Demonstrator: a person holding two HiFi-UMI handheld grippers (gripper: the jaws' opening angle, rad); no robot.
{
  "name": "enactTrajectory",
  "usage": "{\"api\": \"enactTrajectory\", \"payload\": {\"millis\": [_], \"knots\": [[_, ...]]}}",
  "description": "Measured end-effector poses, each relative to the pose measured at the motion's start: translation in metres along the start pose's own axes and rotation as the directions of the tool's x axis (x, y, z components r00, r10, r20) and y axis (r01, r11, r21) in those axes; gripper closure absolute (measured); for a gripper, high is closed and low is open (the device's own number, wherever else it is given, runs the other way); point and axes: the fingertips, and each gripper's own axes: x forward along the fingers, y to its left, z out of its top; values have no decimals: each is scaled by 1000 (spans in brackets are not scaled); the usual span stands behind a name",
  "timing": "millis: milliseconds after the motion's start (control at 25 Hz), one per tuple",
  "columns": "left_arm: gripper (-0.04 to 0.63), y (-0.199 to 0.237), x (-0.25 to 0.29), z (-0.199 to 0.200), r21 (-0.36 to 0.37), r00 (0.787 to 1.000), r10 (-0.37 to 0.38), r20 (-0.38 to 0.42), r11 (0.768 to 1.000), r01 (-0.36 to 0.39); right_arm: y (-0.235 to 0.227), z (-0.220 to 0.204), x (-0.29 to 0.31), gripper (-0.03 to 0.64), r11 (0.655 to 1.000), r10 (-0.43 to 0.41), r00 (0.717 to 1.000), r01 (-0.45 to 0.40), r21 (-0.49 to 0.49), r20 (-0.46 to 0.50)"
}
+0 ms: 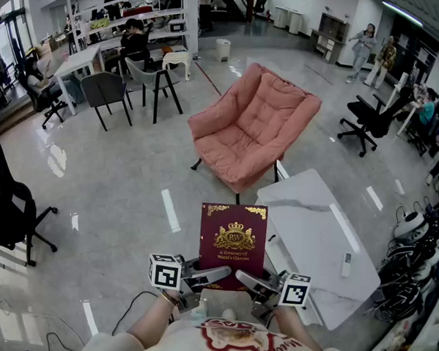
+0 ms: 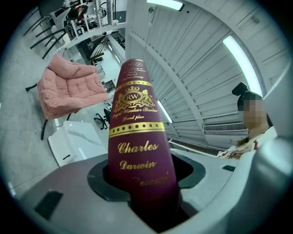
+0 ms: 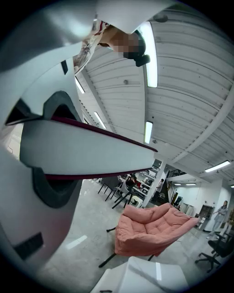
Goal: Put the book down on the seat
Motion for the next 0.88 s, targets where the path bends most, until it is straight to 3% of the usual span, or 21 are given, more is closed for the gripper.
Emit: {"api": "enactTrajectory", "payload": {"millis": [600, 880], "knots": [[353, -10, -2, 3, 24, 1000, -7, -1, 1000, 7, 10, 1, 3, 387, 999, 0, 1000, 0, -54, -3], [353, -10, -10, 7, 25, 1000, -8, 0, 1000, 8, 11, -1, 10, 388, 999, 11, 1000, -11, -31, 15]]}}
